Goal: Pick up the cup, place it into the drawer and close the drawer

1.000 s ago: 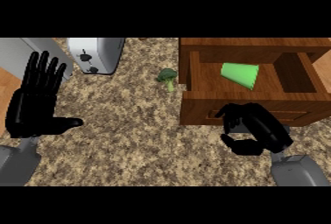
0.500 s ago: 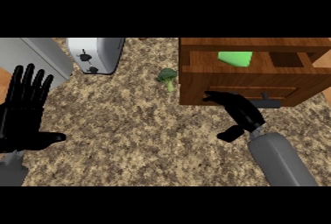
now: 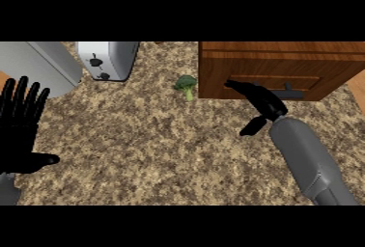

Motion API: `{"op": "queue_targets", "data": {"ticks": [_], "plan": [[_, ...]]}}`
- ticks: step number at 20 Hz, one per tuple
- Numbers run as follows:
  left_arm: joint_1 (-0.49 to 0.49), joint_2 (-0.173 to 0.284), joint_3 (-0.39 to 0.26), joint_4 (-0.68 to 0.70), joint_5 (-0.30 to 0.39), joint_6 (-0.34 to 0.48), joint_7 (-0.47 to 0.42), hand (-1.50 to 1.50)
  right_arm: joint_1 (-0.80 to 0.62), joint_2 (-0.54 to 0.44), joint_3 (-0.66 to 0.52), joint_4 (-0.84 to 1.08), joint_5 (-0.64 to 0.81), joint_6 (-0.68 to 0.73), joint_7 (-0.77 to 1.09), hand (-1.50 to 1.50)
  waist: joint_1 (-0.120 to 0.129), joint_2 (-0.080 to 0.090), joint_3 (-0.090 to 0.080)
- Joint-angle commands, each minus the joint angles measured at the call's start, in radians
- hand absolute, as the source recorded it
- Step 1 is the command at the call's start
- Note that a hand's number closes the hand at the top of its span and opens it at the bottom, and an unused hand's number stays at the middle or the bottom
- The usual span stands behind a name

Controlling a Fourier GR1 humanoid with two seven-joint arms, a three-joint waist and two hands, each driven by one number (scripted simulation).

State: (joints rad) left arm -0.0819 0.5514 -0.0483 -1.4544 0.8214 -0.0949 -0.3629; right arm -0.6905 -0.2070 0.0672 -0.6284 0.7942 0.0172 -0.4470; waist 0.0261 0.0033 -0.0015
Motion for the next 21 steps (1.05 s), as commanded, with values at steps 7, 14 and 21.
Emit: {"op": "queue_targets", "data": {"ticks": [7,14,21], "plan": [[-0.059,-0.021,0.013,0.064,-0.017,-0.053,0.007,-1.5,-0.277,-0.094,-0.097,0.345,-0.009,0.061,-0.075,-1.5,0.035,0.025,0.003],[-0.068,-0.065,-0.019,0.044,-0.06,-0.021,-0.006,-1.5,-0.284,-0.146,-0.13,0.421,-0.021,0.031,-0.147,-1.5,0.052,0.033,0.005],[-0.063,-0.042,0.004,0.062,-0.043,-0.06,0.005,-1.5,-0.312,-0.177,-0.137,0.453,-0.029,0.058,-0.165,-1.5,0.064,0.036,0.005]]}}
